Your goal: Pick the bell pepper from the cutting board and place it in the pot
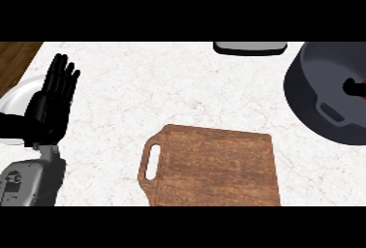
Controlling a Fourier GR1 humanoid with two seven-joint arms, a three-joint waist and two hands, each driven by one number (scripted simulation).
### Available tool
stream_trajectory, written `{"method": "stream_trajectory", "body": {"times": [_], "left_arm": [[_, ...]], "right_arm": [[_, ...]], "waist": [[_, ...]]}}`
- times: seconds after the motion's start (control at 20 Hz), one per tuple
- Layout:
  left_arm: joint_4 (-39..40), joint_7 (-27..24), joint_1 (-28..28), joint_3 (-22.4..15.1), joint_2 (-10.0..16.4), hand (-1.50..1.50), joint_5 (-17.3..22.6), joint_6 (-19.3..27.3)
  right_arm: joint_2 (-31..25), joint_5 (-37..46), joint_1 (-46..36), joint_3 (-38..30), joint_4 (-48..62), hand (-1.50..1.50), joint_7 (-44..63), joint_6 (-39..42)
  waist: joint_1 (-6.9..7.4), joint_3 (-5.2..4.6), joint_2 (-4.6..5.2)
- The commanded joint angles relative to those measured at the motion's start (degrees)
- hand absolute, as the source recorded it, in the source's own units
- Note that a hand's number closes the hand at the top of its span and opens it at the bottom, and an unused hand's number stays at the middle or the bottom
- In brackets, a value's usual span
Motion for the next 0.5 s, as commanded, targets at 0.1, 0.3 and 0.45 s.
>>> {"method": "stream_trajectory", "body": {"times": [0.1,0.3,0.45], "left_arm": [[3.2,1.1,-4.0,0.7,0.4,0.00,-0.4,0.6],[1.2,-0.9,-0.6,-0.4,-0.9,0.00,-0.2,-0.6],[1.6,-1.8,-0.5,-0.7,-1.0,0.00,-1.2,-0.2]], "right_arm": [[-0.1,-9.6,-3.0,-5.6,10.4,-1.50,-11.0,1.4],[-1.2,-11.5,-4.7,-6.1,14.3,-1.50,-19.9,0.7],[0.9,-14.0,-4.4,-7.7,12.1,-1.50,-25.0,-4.5]], "waist": [[0.05,0.04,0.24],[0.23,0.01,0.17],[0.03,0.01,0.10]]}}
